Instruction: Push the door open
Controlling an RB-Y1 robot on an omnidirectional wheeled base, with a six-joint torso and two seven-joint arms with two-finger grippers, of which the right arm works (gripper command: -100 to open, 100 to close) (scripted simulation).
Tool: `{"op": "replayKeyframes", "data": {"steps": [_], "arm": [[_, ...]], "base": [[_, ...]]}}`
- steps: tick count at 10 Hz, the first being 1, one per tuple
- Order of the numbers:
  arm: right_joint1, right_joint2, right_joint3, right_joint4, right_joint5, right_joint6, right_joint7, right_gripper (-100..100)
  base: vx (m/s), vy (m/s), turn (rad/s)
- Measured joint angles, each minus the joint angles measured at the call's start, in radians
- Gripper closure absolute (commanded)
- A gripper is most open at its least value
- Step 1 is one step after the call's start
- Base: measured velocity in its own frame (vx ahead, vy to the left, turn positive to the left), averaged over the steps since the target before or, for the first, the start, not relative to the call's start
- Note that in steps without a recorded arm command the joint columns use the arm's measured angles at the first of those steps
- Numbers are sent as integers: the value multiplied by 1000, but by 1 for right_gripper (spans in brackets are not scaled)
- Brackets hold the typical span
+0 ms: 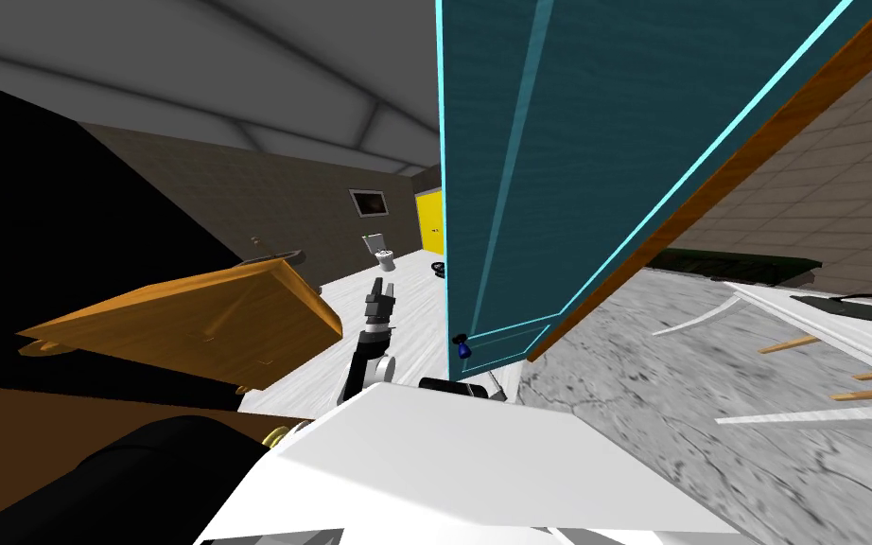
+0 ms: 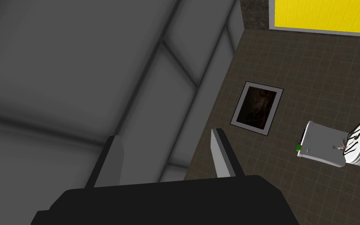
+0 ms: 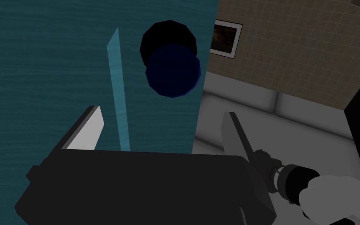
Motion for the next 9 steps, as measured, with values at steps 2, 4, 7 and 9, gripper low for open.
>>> {"op": "replayKeyframes", "data": {"steps": [2, 4, 7, 9], "arm": [[-10, 23, -3, 11, -2, 2, 5, 100], [-9, 21, -2, 10, -1, 2, 4, 100], [-9, 21, -2, 10, -1, 2, 4, 100], [-11, 6, -5, 25, -13, -4, 14, -100]], "base": [[38, 16, -1], [-32, -15, 2], [-10, -4, 0], [-20, 64, -266]]}}
